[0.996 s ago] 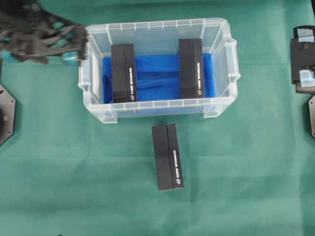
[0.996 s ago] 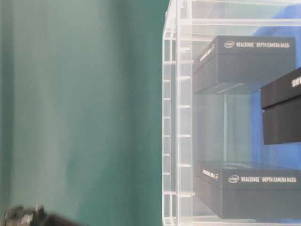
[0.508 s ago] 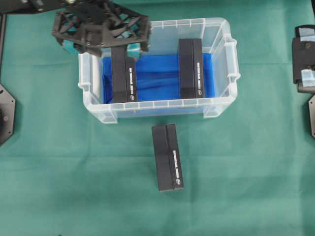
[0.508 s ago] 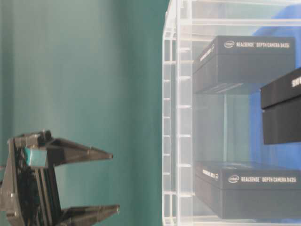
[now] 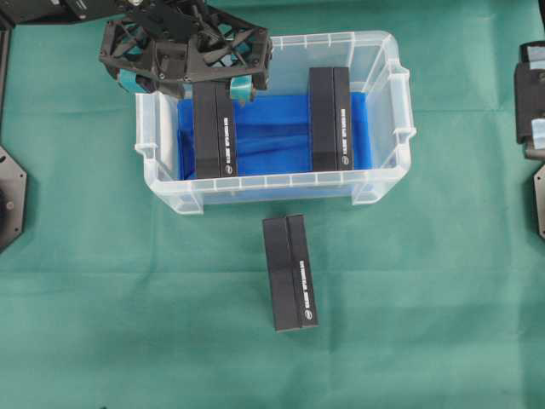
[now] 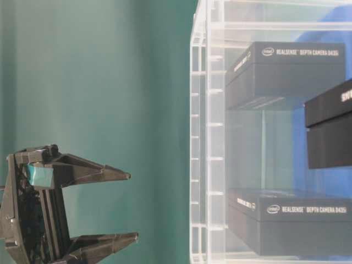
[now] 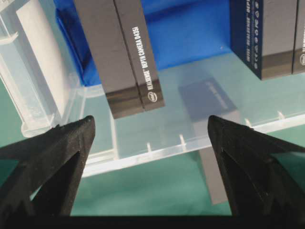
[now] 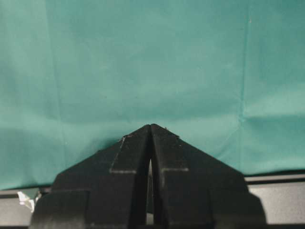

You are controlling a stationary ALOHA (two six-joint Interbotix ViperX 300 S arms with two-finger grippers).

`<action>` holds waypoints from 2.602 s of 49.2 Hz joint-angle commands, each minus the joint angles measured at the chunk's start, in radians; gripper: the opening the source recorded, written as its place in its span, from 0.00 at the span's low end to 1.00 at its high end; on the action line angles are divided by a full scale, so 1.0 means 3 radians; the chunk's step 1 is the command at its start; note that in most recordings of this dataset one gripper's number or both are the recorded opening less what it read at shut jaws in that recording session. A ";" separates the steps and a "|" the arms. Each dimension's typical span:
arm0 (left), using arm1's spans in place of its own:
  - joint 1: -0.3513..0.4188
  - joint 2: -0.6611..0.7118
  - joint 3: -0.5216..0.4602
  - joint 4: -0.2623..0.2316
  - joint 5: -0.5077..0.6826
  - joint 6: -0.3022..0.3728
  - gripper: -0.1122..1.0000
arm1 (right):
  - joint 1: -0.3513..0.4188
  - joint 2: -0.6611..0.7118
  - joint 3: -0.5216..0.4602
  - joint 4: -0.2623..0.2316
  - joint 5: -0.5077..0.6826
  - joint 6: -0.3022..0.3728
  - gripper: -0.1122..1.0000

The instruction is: Take the box out of the case with the left arm.

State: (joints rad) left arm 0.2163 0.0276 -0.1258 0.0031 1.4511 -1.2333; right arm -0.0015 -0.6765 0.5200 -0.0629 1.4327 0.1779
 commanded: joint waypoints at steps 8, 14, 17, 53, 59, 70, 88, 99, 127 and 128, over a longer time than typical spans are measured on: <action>-0.0015 -0.0066 -0.0041 0.0000 0.0000 0.0005 0.96 | -0.0005 0.0010 -0.0036 0.0000 -0.0015 -0.0005 0.10; -0.0010 -0.0072 -0.0026 0.0000 -0.0005 0.0005 0.96 | 0.0000 0.0010 -0.0036 -0.0005 -0.0015 -0.0005 0.10; -0.0015 -0.0072 -0.0026 0.0000 0.0000 0.0010 0.96 | 0.0000 0.0010 -0.0036 -0.0005 -0.0015 -0.0005 0.10; -0.0026 -0.0097 0.0056 0.0020 -0.0020 -0.0005 0.96 | -0.0005 0.0015 -0.0036 -0.0005 -0.0005 0.0000 0.10; -0.0026 -0.0102 0.0128 0.0036 -0.0046 -0.0015 0.96 | 0.0000 0.0020 -0.0036 -0.0005 -0.0010 0.0000 0.10; -0.0020 -0.0112 0.0368 0.0066 -0.0297 -0.0020 0.96 | 0.0000 0.0020 -0.0036 -0.0005 -0.0005 0.0000 0.10; 0.0072 -0.0128 0.0844 0.0107 -0.0828 -0.0020 0.96 | -0.0005 0.0026 -0.0036 0.0000 -0.0005 0.0000 0.10; 0.0102 -0.0072 0.1074 0.0107 -0.1156 -0.0020 0.96 | 0.0000 0.0031 -0.0036 0.0000 -0.0005 0.0000 0.10; 0.0092 0.0266 0.1268 0.0107 -0.1437 0.0000 0.96 | -0.0005 0.0031 -0.0031 0.0000 -0.0015 0.0000 0.10; 0.0092 0.0266 0.1283 0.0107 -0.1442 0.0000 0.96 | 0.0000 0.0031 -0.0031 0.0000 -0.0015 0.0000 0.10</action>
State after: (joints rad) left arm 0.2439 0.1089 0.2439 0.0322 1.0278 -1.2349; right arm -0.0015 -0.6657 0.5200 -0.0629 1.4327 0.1779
